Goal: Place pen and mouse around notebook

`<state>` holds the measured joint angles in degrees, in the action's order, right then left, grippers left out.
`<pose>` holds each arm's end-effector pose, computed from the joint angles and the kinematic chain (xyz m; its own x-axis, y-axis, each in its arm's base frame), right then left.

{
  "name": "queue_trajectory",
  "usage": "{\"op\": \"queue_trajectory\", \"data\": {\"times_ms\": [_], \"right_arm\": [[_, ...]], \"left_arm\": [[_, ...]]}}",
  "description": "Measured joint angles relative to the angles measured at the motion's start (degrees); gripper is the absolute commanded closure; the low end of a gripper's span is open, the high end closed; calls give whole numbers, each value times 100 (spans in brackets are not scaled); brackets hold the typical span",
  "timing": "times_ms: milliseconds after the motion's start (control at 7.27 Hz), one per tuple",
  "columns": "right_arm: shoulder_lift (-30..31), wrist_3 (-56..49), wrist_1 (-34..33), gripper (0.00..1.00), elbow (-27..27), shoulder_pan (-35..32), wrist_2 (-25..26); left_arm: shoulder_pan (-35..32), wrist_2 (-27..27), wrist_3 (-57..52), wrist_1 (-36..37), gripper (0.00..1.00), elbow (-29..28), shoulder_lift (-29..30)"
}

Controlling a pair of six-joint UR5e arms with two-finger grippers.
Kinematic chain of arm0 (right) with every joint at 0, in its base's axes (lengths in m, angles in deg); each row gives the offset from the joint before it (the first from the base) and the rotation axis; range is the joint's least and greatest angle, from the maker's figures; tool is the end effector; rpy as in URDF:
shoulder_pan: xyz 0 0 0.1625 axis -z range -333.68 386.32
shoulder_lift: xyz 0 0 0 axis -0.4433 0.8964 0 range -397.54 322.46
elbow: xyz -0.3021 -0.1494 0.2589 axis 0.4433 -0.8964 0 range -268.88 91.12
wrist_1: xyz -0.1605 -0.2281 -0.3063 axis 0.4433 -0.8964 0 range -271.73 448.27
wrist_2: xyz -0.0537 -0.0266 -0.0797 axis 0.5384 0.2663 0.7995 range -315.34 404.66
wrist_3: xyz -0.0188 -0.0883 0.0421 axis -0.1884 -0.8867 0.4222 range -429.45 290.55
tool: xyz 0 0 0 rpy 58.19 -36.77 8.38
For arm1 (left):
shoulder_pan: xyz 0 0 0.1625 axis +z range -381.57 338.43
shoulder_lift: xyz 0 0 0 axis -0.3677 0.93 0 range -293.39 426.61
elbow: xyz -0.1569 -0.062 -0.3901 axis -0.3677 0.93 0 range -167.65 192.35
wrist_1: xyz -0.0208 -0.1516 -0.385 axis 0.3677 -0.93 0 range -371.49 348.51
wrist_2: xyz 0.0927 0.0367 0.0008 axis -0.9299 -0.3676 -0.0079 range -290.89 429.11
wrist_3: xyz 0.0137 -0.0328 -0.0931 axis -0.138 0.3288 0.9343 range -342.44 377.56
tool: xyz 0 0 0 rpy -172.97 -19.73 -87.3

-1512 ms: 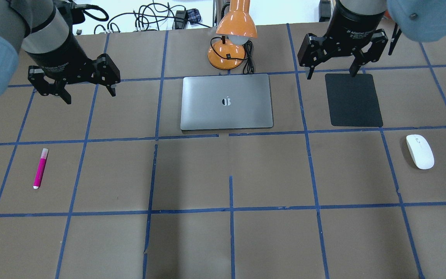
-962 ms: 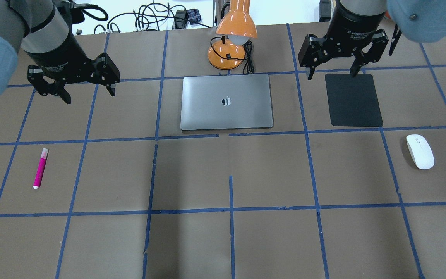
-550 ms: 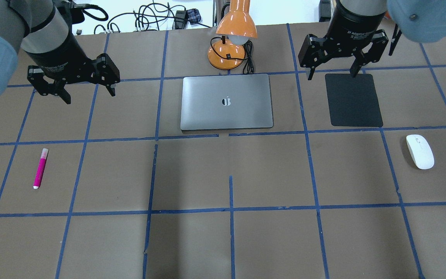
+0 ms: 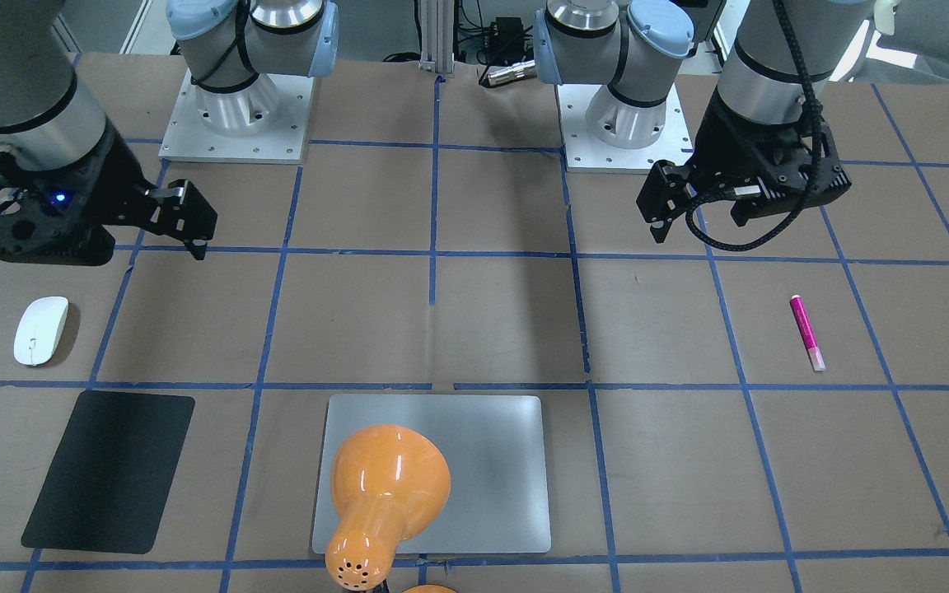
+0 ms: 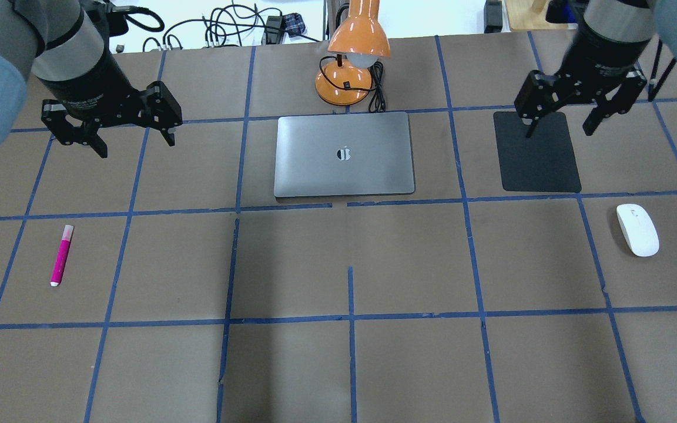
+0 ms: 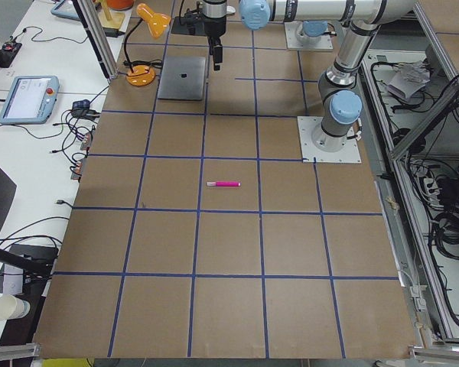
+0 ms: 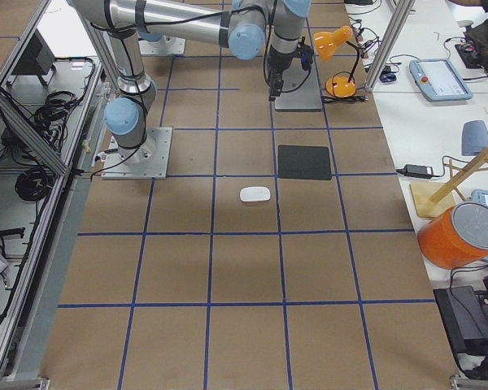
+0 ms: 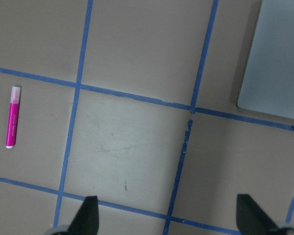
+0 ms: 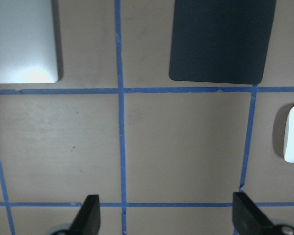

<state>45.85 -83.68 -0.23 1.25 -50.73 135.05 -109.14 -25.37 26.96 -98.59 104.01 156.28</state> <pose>0.0121 -0.5393 0.4257 -0.9994 -0.0208 -0.0286 -0.0246 0.9897 0.1407 -0.1045 -0.4969 0.4819 -0.9757 -0.2069 -0.0725 -0.2044 0.9781 -0.0400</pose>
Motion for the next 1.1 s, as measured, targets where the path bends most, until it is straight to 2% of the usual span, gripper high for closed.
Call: {"op": "queue_trajectory", "data": {"times_ms": [275, 412, 550, 825, 1100], "right_arm": [[-17, -910, -573, 5, 563, 770, 304], [9, -1106, -1066, 5, 1014, 955, 446], [23, -1327, -1779, 0, 1534, 1148, 563], [-63, -1854, -3085, 0, 2334, 1708, 570], [-507, -2165, -3986, 0, 2583, 1929, 542]], "left_arm": [[25, -6, -10, 0, 0, -8, -4], [54, -26, -31, -4, 0, -19, -16], [129, -77, -66, -3, 0, -7, -38], [690, -115, -489, 20, 0, 50, -52], [1537, -123, -1315, 23, 0, 67, 19]]}}
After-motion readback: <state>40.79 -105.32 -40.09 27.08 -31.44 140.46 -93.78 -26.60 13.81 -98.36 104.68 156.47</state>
